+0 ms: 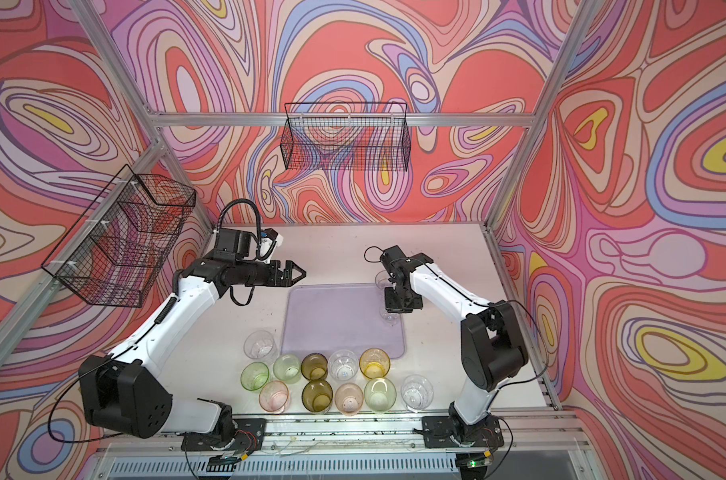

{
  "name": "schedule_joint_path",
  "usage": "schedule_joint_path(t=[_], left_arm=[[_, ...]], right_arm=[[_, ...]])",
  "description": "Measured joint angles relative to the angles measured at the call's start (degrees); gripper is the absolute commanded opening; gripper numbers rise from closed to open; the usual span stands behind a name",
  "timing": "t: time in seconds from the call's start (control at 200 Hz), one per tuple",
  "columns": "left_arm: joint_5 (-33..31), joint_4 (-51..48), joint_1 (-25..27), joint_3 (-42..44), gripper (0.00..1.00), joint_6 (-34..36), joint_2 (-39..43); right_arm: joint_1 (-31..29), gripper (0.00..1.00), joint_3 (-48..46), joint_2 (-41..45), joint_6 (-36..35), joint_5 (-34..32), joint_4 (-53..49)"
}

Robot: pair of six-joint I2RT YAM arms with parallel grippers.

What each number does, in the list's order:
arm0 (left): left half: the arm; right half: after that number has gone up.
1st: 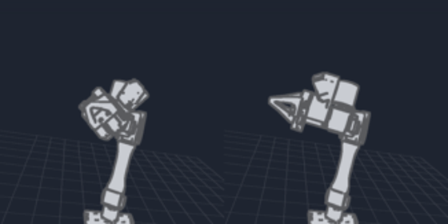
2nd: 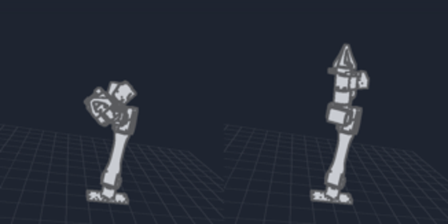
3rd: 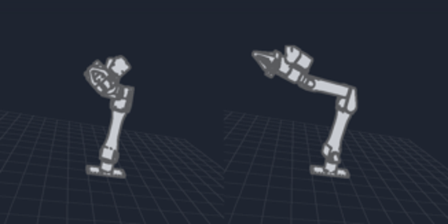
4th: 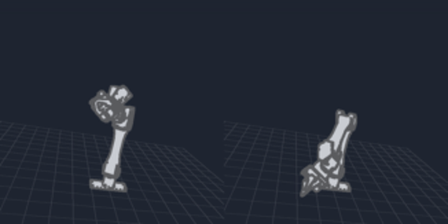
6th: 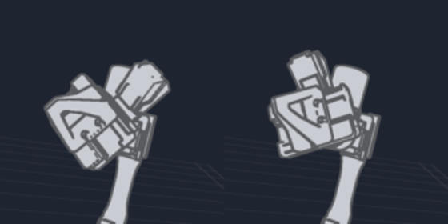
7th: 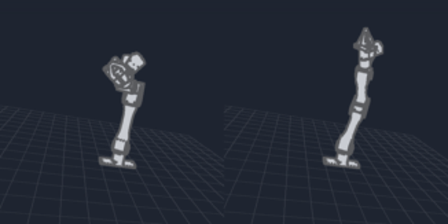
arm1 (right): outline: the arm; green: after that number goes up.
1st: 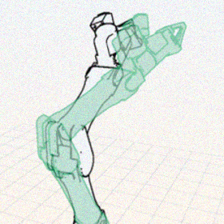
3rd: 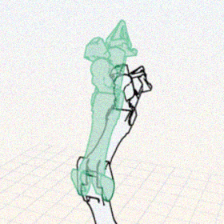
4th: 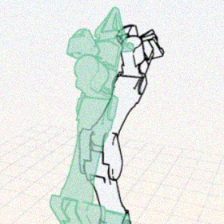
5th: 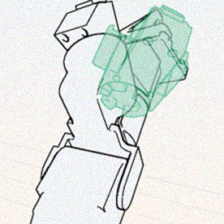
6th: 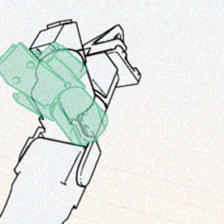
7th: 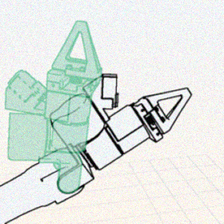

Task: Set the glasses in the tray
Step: 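Lift the clear cup with the right gripper and carry it onto the tray, then set the clear cup beside the first cup and open the right gripper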

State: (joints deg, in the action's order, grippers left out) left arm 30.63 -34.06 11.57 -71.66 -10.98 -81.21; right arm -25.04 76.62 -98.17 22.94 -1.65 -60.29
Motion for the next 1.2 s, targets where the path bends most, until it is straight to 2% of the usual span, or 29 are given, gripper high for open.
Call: schedule_joint_path(t=[1.202], left_arm=[[0.04,0.0,0.0,0.0,0.99,-0.17,-0.02]], right_arm=[[0.0,0.14,-1.64,-0.74,-0.39,0.04,1.66]])
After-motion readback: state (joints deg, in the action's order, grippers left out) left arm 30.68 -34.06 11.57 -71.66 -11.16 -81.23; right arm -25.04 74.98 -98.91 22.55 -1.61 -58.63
